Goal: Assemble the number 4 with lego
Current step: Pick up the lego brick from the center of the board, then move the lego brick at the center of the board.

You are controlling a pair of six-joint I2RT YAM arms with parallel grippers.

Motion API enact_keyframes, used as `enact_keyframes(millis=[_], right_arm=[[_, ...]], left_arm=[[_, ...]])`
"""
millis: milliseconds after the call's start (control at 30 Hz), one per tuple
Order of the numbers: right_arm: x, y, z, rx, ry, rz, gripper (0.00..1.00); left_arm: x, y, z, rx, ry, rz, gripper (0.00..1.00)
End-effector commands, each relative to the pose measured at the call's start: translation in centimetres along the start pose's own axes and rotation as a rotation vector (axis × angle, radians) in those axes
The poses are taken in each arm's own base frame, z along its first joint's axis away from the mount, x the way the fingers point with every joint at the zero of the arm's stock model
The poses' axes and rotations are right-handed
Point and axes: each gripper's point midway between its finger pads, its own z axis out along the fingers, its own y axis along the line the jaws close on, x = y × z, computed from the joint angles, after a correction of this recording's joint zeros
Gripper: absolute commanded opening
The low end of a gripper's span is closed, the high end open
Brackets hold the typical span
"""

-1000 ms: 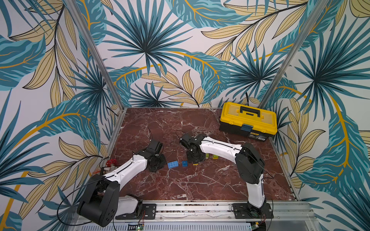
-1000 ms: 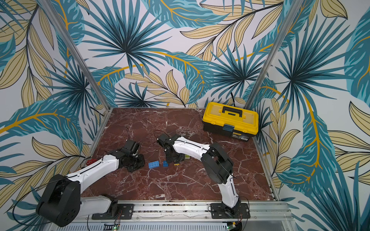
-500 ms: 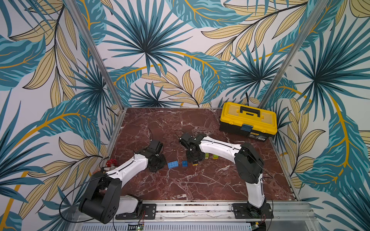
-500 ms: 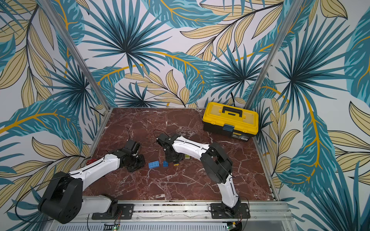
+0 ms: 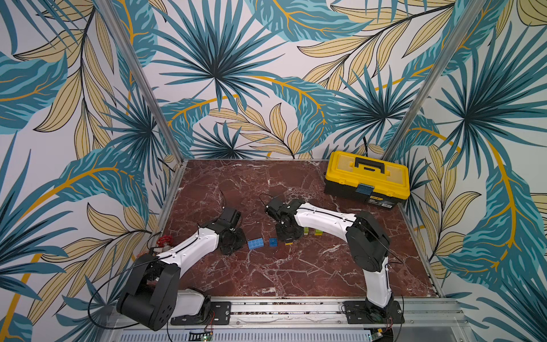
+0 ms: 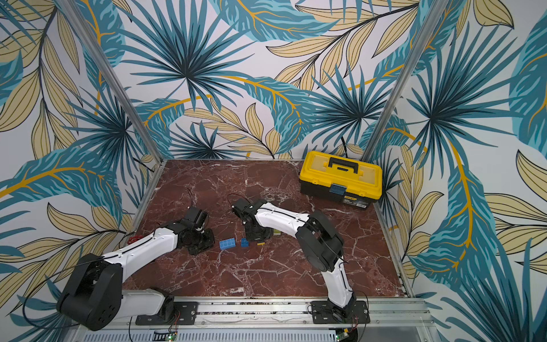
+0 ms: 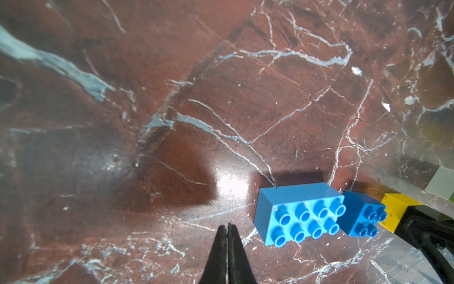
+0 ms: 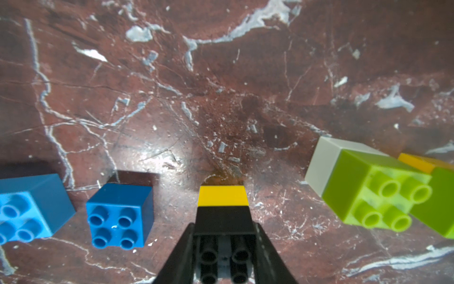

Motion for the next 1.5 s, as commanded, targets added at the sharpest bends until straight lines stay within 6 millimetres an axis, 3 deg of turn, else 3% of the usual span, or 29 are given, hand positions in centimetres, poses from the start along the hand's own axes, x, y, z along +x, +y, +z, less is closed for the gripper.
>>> enact_keyframes(millis=[0, 167, 533, 900, 1133, 1333, 1467], right_arm=[[1.0, -0.6, 1.3, 0.04, 0.028, -0.002, 0.32], [1.2, -1.2, 1.3, 0.06, 0.021, 0.003, 0.25], [1.1, -1.8, -3.9, -0.008, -0.057, 0.051, 0.23], [2.9, -1.0, -4.0, -0.051, -0.033, 0.081, 0.23], [3.5, -0.8, -3.9, -0.045, -0.024, 0.075, 0.22], [3.2, -0.6, -4.6, -0.05, -0.042, 0.095, 0.22], [2.5, 0.9, -5.6, -0.091, -0.074, 0.113, 0.22]], left_arm=[[-0.1, 0.3, 0.5, -0.008, 0.004, 0.007, 0.07], [0.1, 0.0, 1.4, 0.005, 0.028, 0.009, 0.07], [-0.2, -1.5, 2.7, 0.051, 0.061, 0.038, 0.05], [0.1, -4.7, 3.6, 0.086, 0.083, 0.141, 0.04], [0.3, -5.4, 3.8, 0.101, 0.087, 0.133, 0.04], [0.6, -5.7, 3.8, 0.108, 0.089, 0.133, 0.04], [0.7, -6.1, 3.6, 0.141, 0.082, 0.109, 0.04]])
